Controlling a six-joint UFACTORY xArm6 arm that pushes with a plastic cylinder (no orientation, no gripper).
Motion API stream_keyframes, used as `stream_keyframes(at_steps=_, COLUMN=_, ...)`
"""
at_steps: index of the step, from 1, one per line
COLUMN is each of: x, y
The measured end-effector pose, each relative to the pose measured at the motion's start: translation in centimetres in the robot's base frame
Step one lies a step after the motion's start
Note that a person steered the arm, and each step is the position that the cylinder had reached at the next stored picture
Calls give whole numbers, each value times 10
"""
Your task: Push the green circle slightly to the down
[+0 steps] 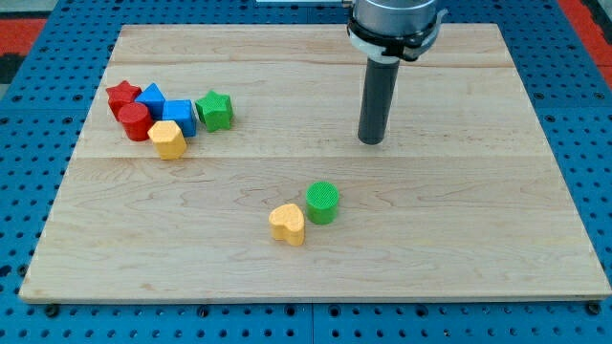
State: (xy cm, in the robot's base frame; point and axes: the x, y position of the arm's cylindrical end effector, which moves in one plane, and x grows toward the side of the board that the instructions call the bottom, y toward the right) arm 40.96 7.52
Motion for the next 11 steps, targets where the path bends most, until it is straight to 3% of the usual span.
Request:
stream_keyframes(at_steps=1, x=-22, y=2)
stream_keyframes(at_steps=2, x=13, y=-18)
stream_keyframes(at_steps=3, x=6, y=-49)
stream_keyframes(at_steps=5, x=6, y=-54)
stream_keyframes(at_steps=7, x=78, y=-48)
stream_keyframes(at_steps=8, x=83, y=-52)
stream_keyframes(at_steps=11, x=50, y=-26)
